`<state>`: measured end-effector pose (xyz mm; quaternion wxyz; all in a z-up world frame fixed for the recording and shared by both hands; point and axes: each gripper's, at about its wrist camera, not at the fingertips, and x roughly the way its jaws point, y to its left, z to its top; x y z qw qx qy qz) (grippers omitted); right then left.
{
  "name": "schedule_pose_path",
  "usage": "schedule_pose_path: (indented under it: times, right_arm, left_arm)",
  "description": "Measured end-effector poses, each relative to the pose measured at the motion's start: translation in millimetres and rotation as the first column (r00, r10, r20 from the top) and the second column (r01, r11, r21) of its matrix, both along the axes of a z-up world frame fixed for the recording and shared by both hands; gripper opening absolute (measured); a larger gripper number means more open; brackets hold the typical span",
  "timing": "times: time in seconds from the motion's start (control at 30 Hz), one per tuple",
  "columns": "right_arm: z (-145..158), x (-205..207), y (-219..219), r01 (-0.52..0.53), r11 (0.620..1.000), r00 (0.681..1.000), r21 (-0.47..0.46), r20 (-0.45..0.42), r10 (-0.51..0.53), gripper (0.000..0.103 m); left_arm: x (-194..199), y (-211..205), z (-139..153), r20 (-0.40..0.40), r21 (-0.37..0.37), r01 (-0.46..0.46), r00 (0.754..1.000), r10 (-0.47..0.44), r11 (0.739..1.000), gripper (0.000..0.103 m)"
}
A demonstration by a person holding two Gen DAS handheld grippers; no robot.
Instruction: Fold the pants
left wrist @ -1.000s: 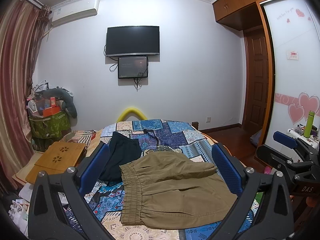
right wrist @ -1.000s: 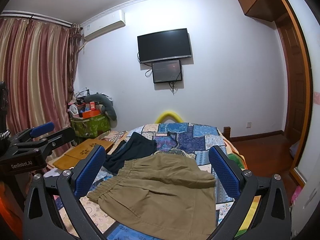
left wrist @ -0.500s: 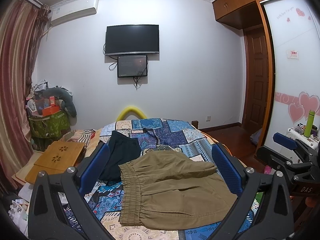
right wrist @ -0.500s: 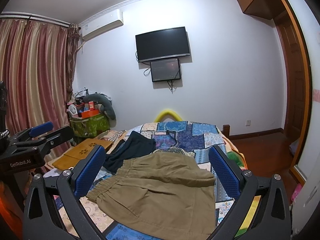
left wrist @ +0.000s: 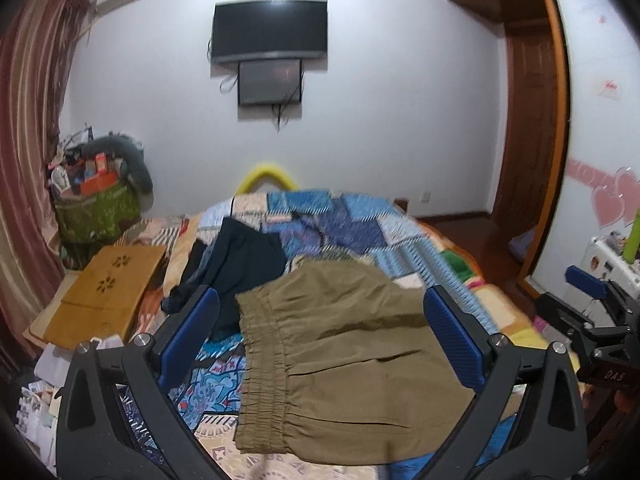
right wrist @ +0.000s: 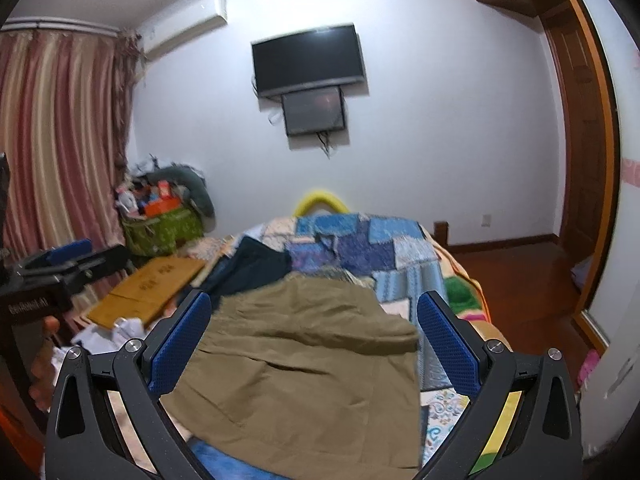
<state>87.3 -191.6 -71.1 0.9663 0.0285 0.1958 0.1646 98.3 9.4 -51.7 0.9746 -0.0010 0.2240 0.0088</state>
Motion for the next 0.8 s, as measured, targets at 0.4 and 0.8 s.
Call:
schedule_pose_path:
  times: [0.4,0.8]
  right_arm:
    - [-80,85,-30,-0.004,0.991,0.962,-0.136,-0.271,-0.034,0.102]
    - [-139,158,-51,-0.075,0.991,0.869,-0.114,-0.494,0.009,0.074]
  left_arm:
    - [114,58,-89,-0.341,-0.005,-0.055,0.939,0.051,0.998,0.103]
    - [176,102,-153,-0.556,-0.013,-0.056,0.830,0.040,0.998,0.087]
